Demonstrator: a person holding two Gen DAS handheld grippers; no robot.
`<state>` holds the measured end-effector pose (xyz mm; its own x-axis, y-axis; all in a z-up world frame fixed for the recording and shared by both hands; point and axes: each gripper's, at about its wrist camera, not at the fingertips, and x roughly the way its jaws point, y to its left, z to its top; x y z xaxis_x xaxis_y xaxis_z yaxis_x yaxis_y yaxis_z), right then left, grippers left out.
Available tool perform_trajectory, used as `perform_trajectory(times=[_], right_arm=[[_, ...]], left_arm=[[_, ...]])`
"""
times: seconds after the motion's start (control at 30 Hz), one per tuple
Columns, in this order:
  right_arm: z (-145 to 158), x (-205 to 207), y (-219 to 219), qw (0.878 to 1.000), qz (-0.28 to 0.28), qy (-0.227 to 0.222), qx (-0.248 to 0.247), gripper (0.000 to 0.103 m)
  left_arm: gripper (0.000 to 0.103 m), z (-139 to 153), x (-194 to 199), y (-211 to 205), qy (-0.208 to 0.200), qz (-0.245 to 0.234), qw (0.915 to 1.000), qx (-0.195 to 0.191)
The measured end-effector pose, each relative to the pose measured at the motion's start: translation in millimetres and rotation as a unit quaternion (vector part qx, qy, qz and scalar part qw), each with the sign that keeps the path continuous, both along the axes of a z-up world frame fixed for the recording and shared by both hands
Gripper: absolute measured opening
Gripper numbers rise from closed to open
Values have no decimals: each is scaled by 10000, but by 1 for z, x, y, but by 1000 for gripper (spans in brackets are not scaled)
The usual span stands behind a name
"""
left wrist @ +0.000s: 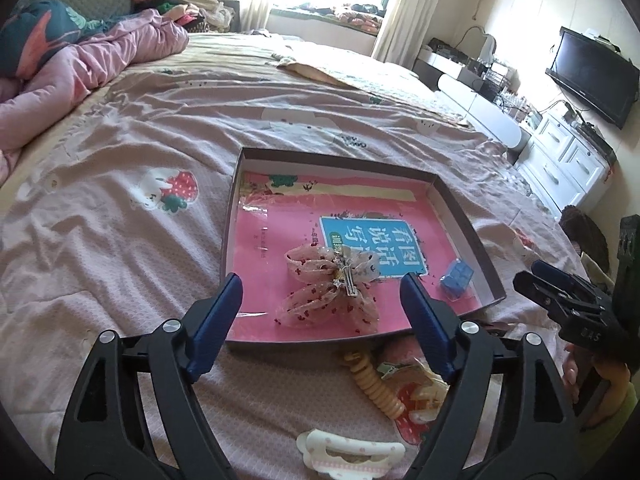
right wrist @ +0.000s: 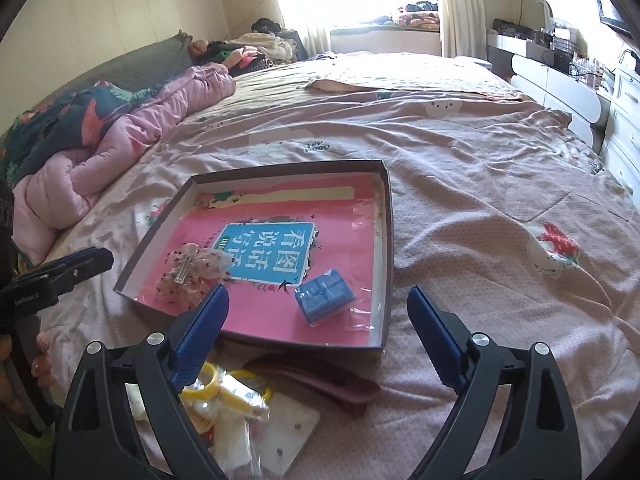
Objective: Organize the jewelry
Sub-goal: 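Lower the bow clip and blue box into the tray and open both tools, then move both tools back toward the remaining items beside the tray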
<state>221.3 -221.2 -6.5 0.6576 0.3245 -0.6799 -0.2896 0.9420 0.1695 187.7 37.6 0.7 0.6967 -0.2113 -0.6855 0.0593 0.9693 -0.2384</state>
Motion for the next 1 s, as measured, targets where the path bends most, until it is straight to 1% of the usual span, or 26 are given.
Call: perform_trajectory(times=[0.17, 0.3, 0.57, 1.0], right_arm=[[11, -16, -6, 9999, 32, -108, -10, 89], [20, -28, -12, 9998, 47, -217, -14, 91], [27, -52, -18, 9993, 157, -320, -94, 93], [29, -79, -27, 9985, 326, -415, -119, 94]], left_arm=[[76, 10, -10, -1, -121, -43, 9999, 45], [83, 16, -19, -3, -194, -70, 9998, 58], [86, 21, -41, -14, -277, -150, 9994, 137], [87, 16, -72, -29, -234, -288, 9990, 264]])
